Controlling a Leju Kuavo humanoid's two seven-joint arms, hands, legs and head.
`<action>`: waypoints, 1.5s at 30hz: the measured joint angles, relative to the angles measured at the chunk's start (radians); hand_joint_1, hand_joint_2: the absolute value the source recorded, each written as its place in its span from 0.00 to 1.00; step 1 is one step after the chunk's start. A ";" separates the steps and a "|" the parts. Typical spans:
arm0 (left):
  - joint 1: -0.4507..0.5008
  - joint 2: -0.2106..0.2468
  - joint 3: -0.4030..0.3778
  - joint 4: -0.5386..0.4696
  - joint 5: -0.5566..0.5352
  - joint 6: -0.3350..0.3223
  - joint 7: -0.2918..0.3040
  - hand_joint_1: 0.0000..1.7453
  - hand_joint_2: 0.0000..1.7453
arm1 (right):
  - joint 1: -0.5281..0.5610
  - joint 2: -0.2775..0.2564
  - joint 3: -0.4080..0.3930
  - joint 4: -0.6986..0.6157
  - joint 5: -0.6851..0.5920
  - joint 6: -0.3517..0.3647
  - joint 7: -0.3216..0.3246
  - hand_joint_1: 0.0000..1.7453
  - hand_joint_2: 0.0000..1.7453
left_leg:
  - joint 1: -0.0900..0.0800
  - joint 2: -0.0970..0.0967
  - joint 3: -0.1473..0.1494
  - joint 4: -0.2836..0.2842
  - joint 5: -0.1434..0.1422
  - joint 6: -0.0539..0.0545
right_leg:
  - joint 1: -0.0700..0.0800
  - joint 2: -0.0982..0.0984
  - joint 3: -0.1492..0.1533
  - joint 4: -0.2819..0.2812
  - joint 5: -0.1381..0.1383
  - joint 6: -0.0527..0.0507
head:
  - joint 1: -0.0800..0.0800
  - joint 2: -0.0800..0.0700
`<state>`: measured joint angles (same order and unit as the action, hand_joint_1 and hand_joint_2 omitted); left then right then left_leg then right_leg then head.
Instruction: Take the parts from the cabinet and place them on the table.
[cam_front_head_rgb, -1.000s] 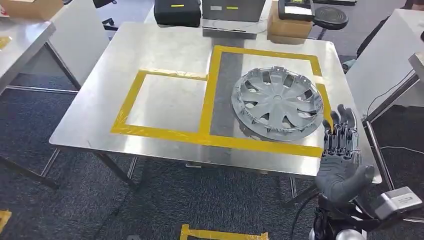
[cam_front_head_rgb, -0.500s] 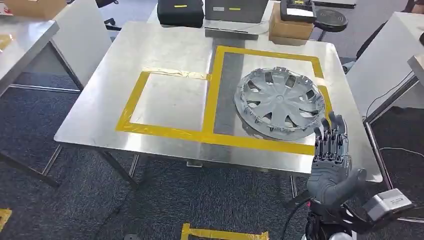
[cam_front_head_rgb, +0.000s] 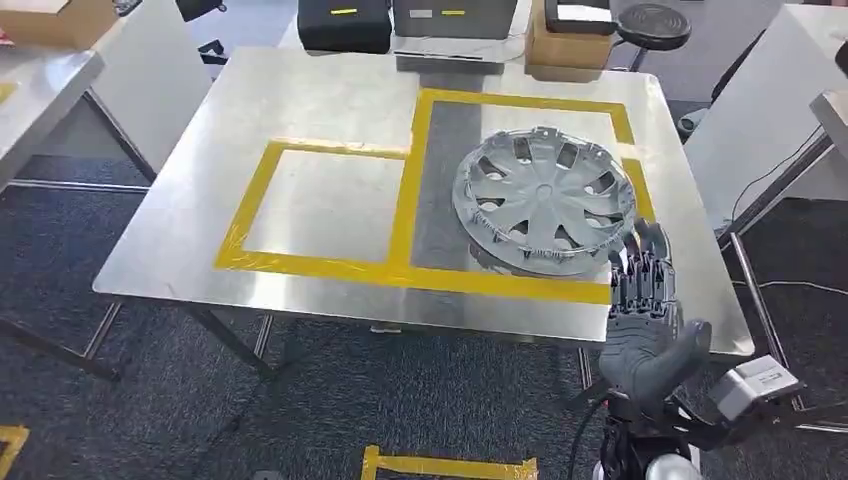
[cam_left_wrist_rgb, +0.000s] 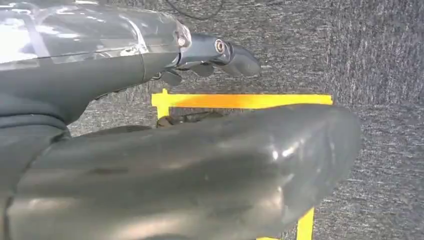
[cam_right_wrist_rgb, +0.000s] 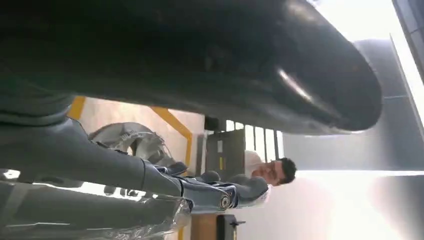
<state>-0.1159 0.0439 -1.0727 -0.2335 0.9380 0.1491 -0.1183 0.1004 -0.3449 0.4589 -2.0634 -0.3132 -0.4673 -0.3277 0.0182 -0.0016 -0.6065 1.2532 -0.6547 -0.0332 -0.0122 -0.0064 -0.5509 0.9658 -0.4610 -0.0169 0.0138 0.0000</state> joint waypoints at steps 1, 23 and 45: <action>0.000 -0.001 0.000 0.000 0.000 -0.001 0.002 0.00 0.00 | -0.003 0.000 0.002 0.000 0.000 0.000 0.010 0.00 0.00 | 0.005 0.002 0.030 -0.066 0.049 -0.006 | -0.005 0.000 0.000 0.005 -0.002 0.005 | -0.002 0.000; -0.003 -0.053 0.000 0.000 0.023 0.013 -0.037 0.00 0.00 | -0.047 -0.029 0.042 -0.010 -0.088 -0.035 0.024 0.00 0.00 | -0.027 0.007 0.031 -0.231 0.171 0.038 | 0.027 0.006 0.059 0.018 -0.063 -0.006 | 0.035 0.000; -0.004 -0.036 0.000 0.000 0.006 0.018 -0.017 0.00 0.00 | 0.010 0.017 -0.096 0.430 -0.527 0.012 -0.088 0.00 1.00 | -0.010 -0.002 0.028 -0.228 0.156 0.060 | -0.003 -0.002 -0.119 0.336 -0.190 0.060 | 0.018 0.000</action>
<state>-0.1201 0.0080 -1.0731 -0.2331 0.9438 0.1675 -0.1350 0.1104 -0.3277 0.3631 -1.6330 -0.8401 -0.4551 -0.4162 0.0084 -0.0034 -0.5782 1.0251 -0.4987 0.0269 -0.0156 -0.0088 -0.6700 1.3023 -0.6508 0.0432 0.0313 0.0000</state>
